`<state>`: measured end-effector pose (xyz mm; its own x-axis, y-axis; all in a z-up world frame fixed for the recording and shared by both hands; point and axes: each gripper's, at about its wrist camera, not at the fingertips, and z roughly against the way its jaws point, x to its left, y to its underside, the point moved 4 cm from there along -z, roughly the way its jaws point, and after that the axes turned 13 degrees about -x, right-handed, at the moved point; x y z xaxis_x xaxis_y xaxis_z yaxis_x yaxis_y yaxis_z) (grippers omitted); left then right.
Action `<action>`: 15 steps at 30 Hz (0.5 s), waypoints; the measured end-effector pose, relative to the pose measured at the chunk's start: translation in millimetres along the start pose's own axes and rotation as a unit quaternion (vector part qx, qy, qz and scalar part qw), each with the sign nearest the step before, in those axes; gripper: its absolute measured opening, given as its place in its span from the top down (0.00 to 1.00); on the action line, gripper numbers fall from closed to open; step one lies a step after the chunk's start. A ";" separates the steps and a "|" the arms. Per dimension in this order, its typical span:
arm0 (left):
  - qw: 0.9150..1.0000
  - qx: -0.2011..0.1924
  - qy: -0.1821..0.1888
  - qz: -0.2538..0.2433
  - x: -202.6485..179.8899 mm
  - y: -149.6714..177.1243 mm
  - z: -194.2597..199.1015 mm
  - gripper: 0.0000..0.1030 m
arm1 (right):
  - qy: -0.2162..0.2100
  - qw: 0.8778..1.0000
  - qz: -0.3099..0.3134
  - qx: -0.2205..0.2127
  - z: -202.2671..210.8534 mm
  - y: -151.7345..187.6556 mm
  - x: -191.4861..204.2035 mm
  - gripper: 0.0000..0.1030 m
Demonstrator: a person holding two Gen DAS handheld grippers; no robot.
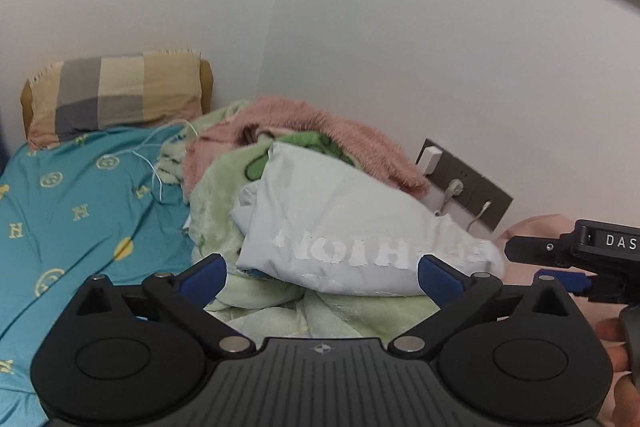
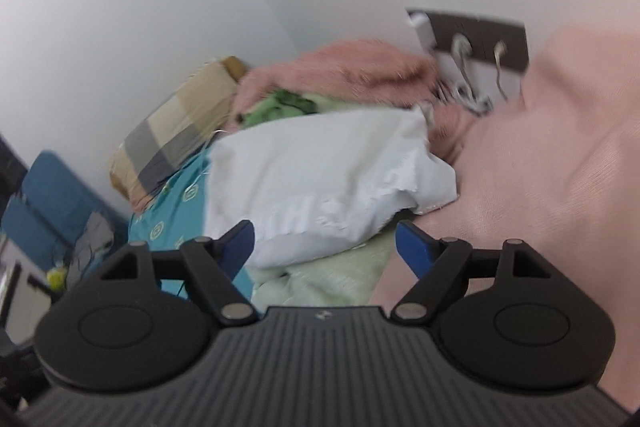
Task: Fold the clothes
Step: 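Carry the folded shirt with both grippers onto the blanket pile, then release the shirt on the blanket pile and withdraw both grippers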
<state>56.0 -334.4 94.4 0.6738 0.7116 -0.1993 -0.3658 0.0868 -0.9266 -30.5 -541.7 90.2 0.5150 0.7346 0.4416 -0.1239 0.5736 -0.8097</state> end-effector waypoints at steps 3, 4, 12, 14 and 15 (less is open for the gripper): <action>1.000 -0.027 -0.005 -0.003 -5.8 -7.7 47.0 0.00 | -0.014 0.999 0.032 -0.031 37.9 -3.8 18.2 0.23; 0.999 -0.037 -0.008 -0.006 -6.5 -7.4 60.4 0.00 | -0.019 0.998 0.042 -0.040 49.6 -3.0 23.6 0.23; 0.994 -0.095 -0.030 -0.044 -15.9 12.1 165.8 0.00 | -0.053 0.990 0.100 -0.079 117.6 38.1 52.9 0.23; 0.993 -0.108 -0.030 -0.046 -16.1 18.6 185.4 0.00 | -0.057 0.988 0.116 -0.090 129.1 51.4 58.5 0.23; 0.992 -0.114 -0.031 -0.049 -16.3 21.3 194.3 0.00 | -0.058 0.986 0.124 -0.096 134.8 58.1 61.2 0.23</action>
<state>-87.6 -208.7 139.9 0.6560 0.7491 -0.0923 -0.1414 0.0019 -0.9899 -120.5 -414.5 122.3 0.3869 0.8866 0.2534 -0.0646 0.3002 -0.9517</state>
